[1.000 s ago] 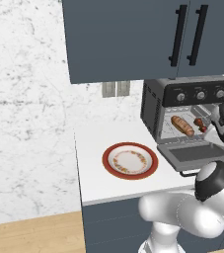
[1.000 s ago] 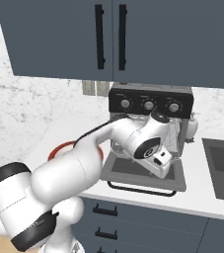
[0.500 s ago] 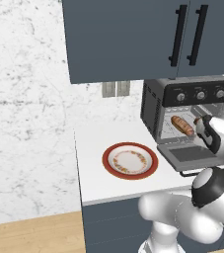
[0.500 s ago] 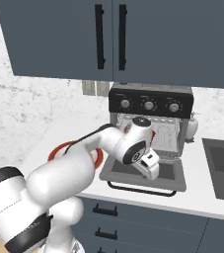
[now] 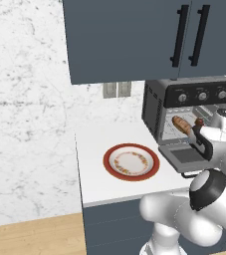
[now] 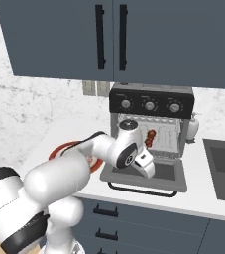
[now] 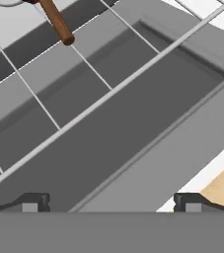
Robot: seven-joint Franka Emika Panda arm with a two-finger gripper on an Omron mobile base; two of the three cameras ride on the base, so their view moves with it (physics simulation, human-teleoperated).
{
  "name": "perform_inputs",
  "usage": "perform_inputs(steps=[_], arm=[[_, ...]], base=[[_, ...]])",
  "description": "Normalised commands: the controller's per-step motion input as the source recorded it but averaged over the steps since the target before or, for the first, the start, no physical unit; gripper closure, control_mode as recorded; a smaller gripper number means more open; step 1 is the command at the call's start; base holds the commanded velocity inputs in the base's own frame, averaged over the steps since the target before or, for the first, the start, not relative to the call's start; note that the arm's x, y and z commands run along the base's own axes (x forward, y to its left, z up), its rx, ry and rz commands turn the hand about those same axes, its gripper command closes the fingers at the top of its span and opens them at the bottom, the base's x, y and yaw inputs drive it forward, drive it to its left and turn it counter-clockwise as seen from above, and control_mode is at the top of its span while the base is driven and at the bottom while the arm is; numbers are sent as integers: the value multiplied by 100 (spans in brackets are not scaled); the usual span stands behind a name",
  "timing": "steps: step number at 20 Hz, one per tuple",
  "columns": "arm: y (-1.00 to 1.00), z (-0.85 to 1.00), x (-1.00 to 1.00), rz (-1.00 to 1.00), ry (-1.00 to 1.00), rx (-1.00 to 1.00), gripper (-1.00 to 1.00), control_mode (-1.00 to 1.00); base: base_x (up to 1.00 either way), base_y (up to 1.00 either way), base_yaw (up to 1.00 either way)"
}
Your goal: Pick up the kebab skewer and baguette bread, and place them inside the toaster oven. Close the toaster oven door and start by setting the timer.
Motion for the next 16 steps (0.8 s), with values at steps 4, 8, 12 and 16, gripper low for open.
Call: perform_inputs(steps=[4, 8, 12, 16], arm=[[0, -24, 18, -5, 0, -11, -100, -100], [0, -24, 24, -4, 0, -9, -100, -100], [0, -20, 8, -5, -1, -4, -100, -100], [0, -21, 0, -5, -1, 0, -100, -100]], base=[[0, 0, 0], [0, 0, 0], [0, 0, 0], [0, 0, 0]])
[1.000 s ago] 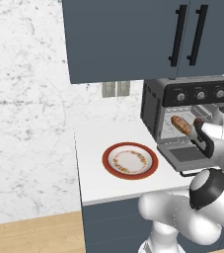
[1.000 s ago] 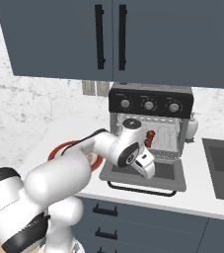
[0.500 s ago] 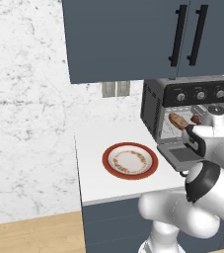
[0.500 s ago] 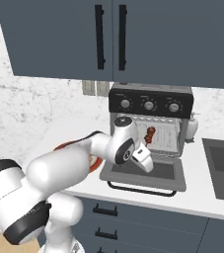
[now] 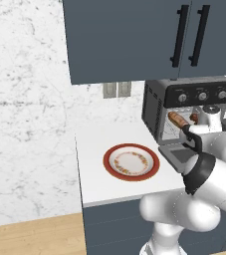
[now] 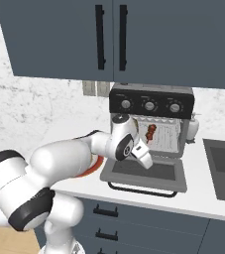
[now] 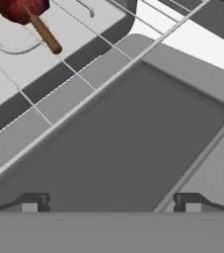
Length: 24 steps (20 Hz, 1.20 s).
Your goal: Pick up the kebab skewer and baguette bread, and place them inside the toaster oven. Close the toaster oven door and start by setting the timer.
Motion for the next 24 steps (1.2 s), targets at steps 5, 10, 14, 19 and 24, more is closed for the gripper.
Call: perform_inputs(steps=[5, 10, 14, 19, 24], arm=[[-11, -2, -36, 0, 0, 0, -100, -100], [-9, -8, -14, 0, 0, 0, -100, -100], [-2, -29, -1, 0, 0, 0, -100, -100], [0, -12, 0, 0, 0, 0, -100, -100], [0, 0, 3, -3, 0, 0, -100, -100]], base=[[0, 0, 0], [0, 0, 0], [0, 0, 0], [0, 0, 0], [0, 0, 0]])
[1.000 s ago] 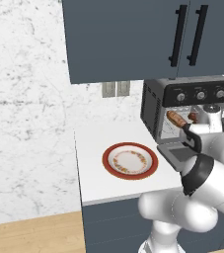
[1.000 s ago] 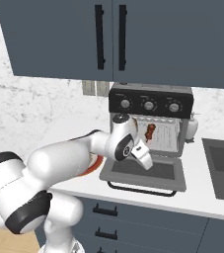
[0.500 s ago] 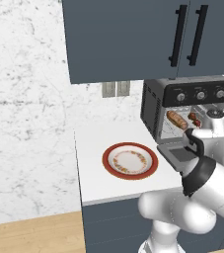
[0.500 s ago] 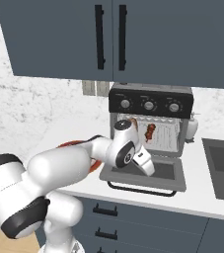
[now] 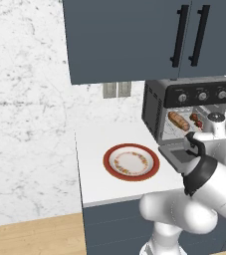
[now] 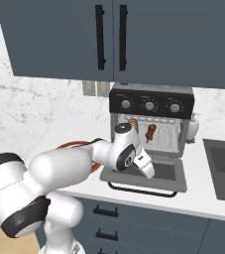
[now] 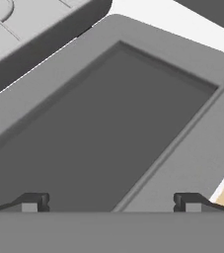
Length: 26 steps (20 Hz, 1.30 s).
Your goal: Pick up the kebab skewer and baguette bread, and place them inside the toaster oven. Close the toaster oven door and start by setting the timer.
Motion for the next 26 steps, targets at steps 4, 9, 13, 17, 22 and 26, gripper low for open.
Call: perform_inputs(steps=[4, 9, 13, 17, 22, 26], arm=[[0, 0, 23, -6, 0, 0, -100, -100], [0, 0, 43, -7, 0, 0, -100, -100], [0, 0, 34, -4, 0, 0, -100, -100], [0, 0, 29, -3, -1, 0, -100, -100], [0, 0, 22, -3, -2, 0, -100, -100], [0, 0, 19, -2, -4, 0, -100, -100]], base=[[0, 0, 0], [0, 0, 0], [0, 0, 0], [0, 0, 0], [0, 0, 0], [0, 0, 0]])
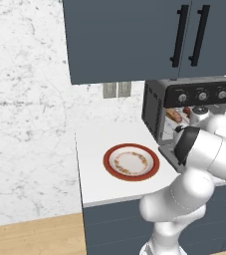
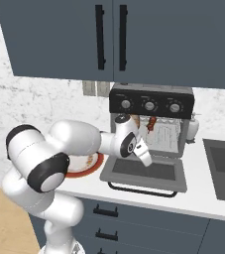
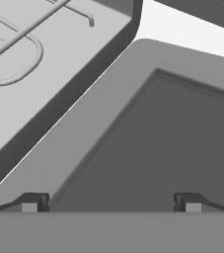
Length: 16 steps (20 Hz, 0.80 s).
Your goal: Pick up the kebab skewer and baguette bread, and place them inside the toaster oven. Close the toaster oven door and start by setting the timer.
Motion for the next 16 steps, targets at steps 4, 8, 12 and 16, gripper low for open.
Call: perform_inputs(steps=[4, 8, 12, 16], arm=[[0, 0, 16, -2, -6, 0, -100, -100], [0, 0, 21, -4, -4, 0, -100, -100], [0, 0, 24, -4, -4, 0, -100, -100], [1, 0, 2, -3, -6, 0, -100, -100]], base=[[0, 0, 0], [0, 0, 0], [0, 0, 0], [0, 0, 0]])
